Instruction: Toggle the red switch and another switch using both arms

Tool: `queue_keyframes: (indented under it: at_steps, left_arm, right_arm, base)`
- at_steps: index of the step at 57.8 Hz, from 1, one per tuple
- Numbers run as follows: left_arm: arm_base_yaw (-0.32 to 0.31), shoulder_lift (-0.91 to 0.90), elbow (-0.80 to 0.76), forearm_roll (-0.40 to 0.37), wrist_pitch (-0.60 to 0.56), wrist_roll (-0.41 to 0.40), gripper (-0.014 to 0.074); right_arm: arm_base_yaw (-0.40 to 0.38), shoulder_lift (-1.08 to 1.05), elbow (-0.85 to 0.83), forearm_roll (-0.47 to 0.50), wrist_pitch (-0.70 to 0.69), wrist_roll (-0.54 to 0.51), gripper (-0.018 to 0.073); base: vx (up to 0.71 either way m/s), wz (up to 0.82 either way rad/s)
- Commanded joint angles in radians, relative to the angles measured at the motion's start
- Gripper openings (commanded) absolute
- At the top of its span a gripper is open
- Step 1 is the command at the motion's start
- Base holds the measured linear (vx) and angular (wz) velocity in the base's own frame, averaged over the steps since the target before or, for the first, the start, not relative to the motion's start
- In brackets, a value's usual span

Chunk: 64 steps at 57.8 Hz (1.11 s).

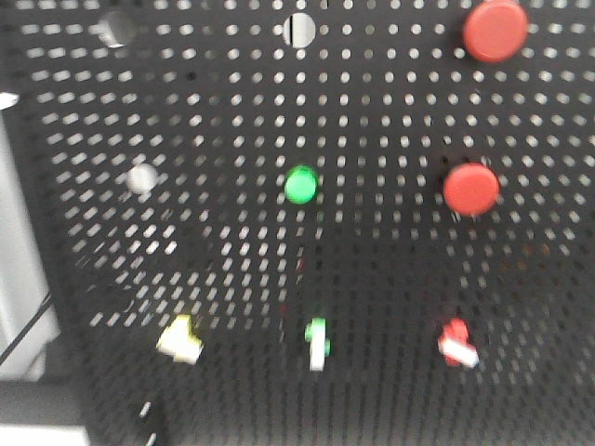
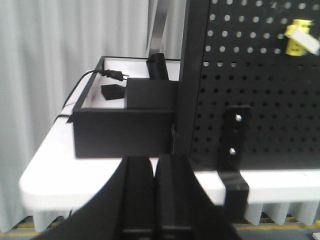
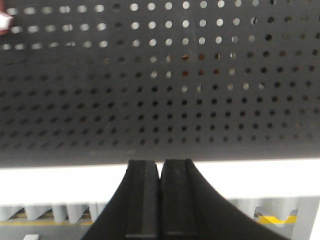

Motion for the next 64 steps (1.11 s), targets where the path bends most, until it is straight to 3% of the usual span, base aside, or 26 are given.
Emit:
queue_keyframes:
  at_steps: [1,54,64]
  left_arm:
    - [0.002,-0.019,0.02,-0.008,-0.084,-0.002,0.0003]
    - [0.002,-0.019,0.02,-0.008,-0.084,-0.002,0.0003]
    - [0.002,-0.019,0.019,-0.008,-0.135,0.0,0.0003]
  right_arm:
    - [-0.007,-0.01,0.005,-0.01,-0.088,0.0,-0.0006]
    - [-0.007,-0.01,0.005,-0.01,-0.122,-0.007,-0.0006]
    - [-0.007,-0.01,0.003,-0.01,-0.309,0.012,-0.0006]
  base:
    - [0.26,-0.1]
    - [0.05,-0.02]
    - [0.0,0.0]
